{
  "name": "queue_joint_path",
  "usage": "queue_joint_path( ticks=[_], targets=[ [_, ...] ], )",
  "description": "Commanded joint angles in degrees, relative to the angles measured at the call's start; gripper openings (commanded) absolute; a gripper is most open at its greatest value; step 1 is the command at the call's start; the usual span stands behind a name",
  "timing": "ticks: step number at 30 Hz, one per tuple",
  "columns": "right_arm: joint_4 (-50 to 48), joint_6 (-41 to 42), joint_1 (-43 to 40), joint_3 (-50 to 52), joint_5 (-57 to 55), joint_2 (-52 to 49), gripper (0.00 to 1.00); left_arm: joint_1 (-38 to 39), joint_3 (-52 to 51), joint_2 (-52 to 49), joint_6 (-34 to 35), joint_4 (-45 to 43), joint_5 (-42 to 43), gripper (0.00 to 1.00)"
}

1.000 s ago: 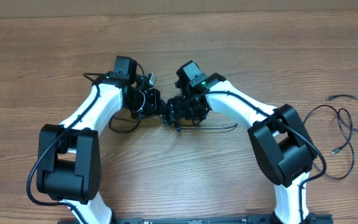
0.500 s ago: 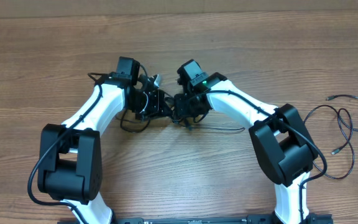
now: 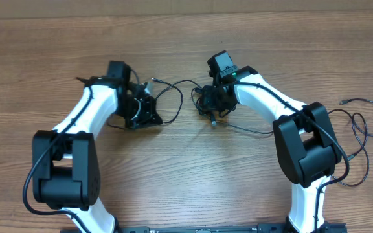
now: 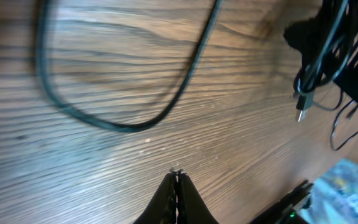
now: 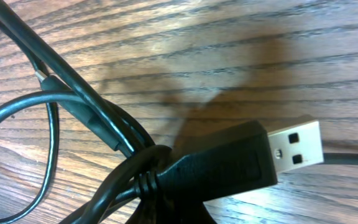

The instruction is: Untangle cables

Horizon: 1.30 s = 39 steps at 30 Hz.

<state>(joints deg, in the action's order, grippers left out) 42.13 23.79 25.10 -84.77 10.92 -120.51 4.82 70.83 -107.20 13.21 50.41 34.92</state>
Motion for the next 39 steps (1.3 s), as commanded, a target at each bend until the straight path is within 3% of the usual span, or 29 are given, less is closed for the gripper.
queue_joint_path(
  ticks=[1,7,13,21,31,36,38,39],
  targets=[
    [-0.31,0.24,0.48,0.2,-0.55,-0.17,0.04,-0.61,0.7,-0.31,-4.63,0.55,5.25,0.05],
    [-0.33,-0.44,0.55,0.2,4.68,-0.17,0.04,2.97,0.7,-0.33,-0.55,-2.95,1.88,0.21],
    [-1.25,-6.51,0.55,0.2,14.19,-0.17,0.04,5.75,0.7,-0.33,7.91,-7.19,-0.42,0.25],
    [-1.55,-6.49,0.55,0.2,14.69,-0.17,0.04,7.26,0.7,-0.33,14.62,-12.22,0.42,0.37],
    [-1.55,-6.49,0.55,0.2,14.69,-0.17,0.04,8.74,2.25,-0.31,18.29,-13.46,3.54,0.37],
    [-1.55,-6.49,0.55,0.2,14.67,-0.17,0.04,10.82,4.02,-0.31,20.61,-13.7,-0.2,0.37],
    [-1.55,-6.49,0.55,0.2,14.67,-0.17,0.04,11.76,4.11,-0.31,22.49,-13.81,-2.89,0.33],
    [-1.55,-6.49,0.55,0.2,14.67,-0.17,0.04,12.5,4.11,-0.33,23.28,-13.84,-4.55,0.26]
  ],
)
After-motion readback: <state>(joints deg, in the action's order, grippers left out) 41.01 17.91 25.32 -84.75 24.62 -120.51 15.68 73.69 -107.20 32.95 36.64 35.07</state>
